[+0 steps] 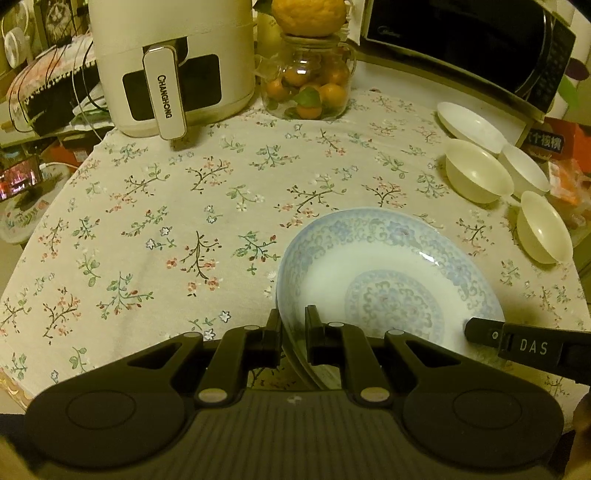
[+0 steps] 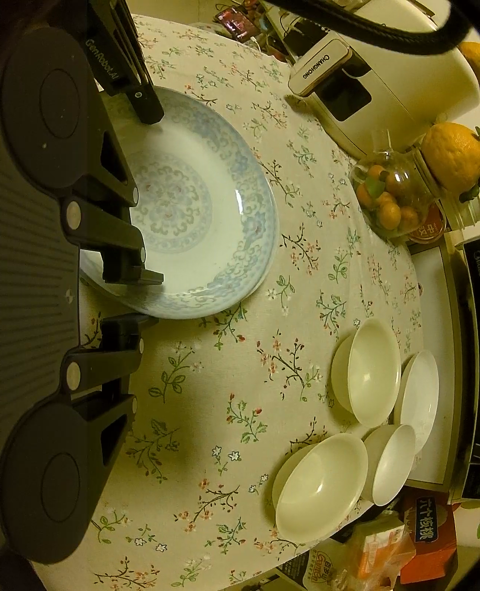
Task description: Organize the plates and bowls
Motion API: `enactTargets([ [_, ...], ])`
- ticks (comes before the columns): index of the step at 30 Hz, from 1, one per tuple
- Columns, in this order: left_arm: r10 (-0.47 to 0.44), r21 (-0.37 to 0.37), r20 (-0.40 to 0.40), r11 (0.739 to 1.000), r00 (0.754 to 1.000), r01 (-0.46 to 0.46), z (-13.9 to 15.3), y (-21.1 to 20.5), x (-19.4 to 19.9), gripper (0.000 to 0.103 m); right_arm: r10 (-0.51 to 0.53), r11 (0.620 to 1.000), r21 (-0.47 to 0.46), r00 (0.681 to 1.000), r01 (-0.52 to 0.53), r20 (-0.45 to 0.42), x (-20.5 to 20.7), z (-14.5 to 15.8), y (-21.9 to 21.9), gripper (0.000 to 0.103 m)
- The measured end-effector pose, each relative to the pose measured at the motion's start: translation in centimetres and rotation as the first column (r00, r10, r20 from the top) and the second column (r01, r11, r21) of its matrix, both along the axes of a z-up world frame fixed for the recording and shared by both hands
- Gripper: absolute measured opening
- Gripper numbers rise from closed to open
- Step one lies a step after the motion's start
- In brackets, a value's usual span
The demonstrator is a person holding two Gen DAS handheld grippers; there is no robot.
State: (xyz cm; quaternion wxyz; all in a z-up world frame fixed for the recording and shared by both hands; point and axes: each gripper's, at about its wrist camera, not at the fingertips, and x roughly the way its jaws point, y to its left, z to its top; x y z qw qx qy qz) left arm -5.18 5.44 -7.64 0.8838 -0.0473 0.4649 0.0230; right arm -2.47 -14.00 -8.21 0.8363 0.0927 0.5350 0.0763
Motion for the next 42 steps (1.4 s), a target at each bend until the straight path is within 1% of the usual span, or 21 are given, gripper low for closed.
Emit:
enactTargets([
  [9,-0.01,0.056,0.01,0.998,1.0,0.009,-0.1,-0.5,-0.2,0.01,0.012,1.0,-0.027,1.0,-0.012,0.005,-0.1,0.0,0.3,0.015],
  [14,-0.01,0.062,0.01,0.998,1.0,0.01,-0.1,-0.5,-0.2,0.011,0.012,0.999,-0.034,1.0,-0.011,0.006,0.0,0.0,0.3,0.015],
  [24,-0.018,0.1,0.001,0.995,1.0,0.018,-0.5,-1.0,-0.3,0.012,0.031,0.998,-0.059,0.999,-0.03,0.018,-0.2,0.0,0.6,0.016],
  [32,-0.031,0.138,0.012,0.99,0.999,0.03,-0.4,-1.5,-0.5,0.012,0.04,0.997,-0.075,0.999,-0.038,0.027,-0.4,0.0,0.7,0.017],
  [38,-0.045,0.189,0.02,0.981,0.999,0.041,-0.5,-2.3,-0.8,0.013,0.043,0.996,-0.079,0.999,-0.04,0.034,-0.4,0.0,0.7,0.017],
  [42,-0.064,0.233,0.023,0.971,0.998,0.056,-0.6,-2.8,-0.8,0.014,0.047,0.995,-0.084,0.998,-0.044,0.036,-0.4,0.0,0.7,0.017],
])
